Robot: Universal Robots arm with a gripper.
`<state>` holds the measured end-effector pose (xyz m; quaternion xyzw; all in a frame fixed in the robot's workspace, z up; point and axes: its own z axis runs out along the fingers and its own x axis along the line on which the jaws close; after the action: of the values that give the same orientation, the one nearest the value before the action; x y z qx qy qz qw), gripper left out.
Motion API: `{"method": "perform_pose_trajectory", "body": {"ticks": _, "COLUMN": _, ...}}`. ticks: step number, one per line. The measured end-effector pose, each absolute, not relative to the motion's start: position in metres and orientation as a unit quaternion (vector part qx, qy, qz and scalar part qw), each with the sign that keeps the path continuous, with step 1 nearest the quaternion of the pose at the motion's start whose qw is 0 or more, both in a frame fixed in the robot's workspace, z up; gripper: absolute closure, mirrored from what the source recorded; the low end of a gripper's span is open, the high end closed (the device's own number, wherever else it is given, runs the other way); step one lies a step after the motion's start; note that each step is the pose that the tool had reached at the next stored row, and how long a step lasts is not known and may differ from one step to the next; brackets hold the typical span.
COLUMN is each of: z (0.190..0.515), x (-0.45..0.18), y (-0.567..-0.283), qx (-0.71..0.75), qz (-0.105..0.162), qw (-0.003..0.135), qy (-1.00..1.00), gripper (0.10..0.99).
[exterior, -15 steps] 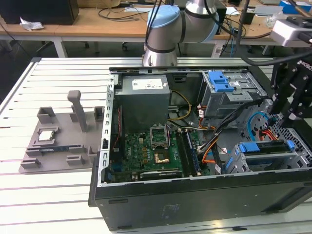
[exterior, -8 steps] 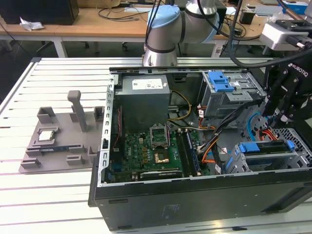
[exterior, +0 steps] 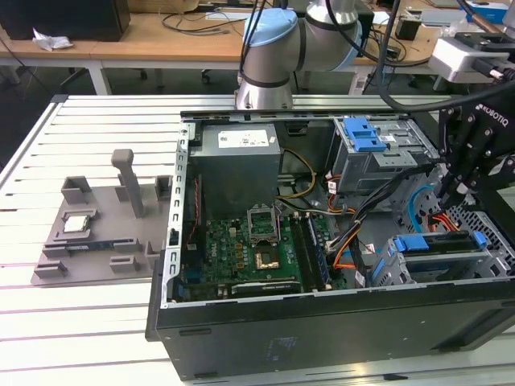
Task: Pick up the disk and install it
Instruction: 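Insert the second disk wire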
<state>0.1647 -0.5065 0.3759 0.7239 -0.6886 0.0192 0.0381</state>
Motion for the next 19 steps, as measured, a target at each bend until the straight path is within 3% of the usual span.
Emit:
{"method": "perform_pose_trajectory", "body": {"ticks": 8, "z": 0.368, "x": 0.164, "y": -0.525, "qx": 0.724, "qz": 0.020, "qw": 0.039, "qy": -0.689, "gripper": 0.925}}
{"method": "perform_pose_trajectory", "body": {"ticks": 19, "z": 0.351, "x": 0.164, "y": -0.530, "qx": 0.724, "qz": 0.019, "qw": 0.038, "qy": -0.688, "gripper": 0.925}}
